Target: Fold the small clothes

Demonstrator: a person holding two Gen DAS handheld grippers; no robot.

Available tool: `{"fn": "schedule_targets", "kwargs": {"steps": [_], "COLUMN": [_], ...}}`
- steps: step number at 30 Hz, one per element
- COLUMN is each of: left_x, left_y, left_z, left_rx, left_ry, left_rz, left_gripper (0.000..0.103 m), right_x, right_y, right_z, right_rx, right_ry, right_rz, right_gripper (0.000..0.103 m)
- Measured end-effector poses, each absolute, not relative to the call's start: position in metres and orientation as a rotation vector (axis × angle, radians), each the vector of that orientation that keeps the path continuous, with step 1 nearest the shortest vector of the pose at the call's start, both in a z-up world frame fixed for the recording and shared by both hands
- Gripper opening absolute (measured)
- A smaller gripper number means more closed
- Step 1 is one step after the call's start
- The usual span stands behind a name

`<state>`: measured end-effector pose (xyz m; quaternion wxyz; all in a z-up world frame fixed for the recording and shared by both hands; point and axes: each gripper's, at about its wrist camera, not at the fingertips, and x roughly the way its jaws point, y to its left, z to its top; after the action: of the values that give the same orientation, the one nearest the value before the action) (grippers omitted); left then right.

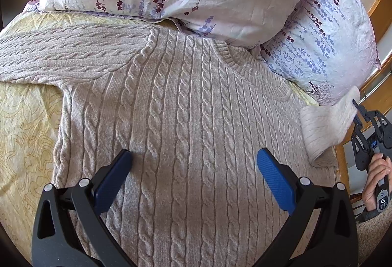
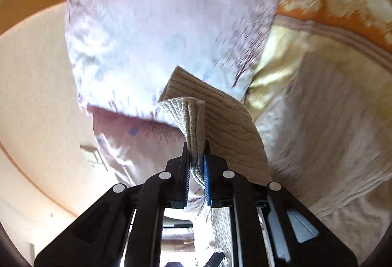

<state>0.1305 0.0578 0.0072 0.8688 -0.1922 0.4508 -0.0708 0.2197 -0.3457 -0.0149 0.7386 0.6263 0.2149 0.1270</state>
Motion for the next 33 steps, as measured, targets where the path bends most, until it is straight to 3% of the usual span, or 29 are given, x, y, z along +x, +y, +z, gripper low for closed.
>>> {"fn": "schedule_targets", "kwargs": {"steps": [12,33], "left_x": [0.124,0.129], "left_y": [0.094,0.12], "left_z": [0.017,0.015], "left_rx": [-0.518,-0.542], "left_ry": [0.874,0.823], "left_rz": [-0.069,-0.019], "left_gripper": [0.101,0.101], "right_x": [0.317,0.35], "right_y": [-0.186,-0.069], "right_z": [-0.057,-0.047], "right_rx": [1.168,0.856], "right_ry": [0.893,1.068], "right_rz": [0.428,0.511], "right_gripper": [0.011,0.011]}}
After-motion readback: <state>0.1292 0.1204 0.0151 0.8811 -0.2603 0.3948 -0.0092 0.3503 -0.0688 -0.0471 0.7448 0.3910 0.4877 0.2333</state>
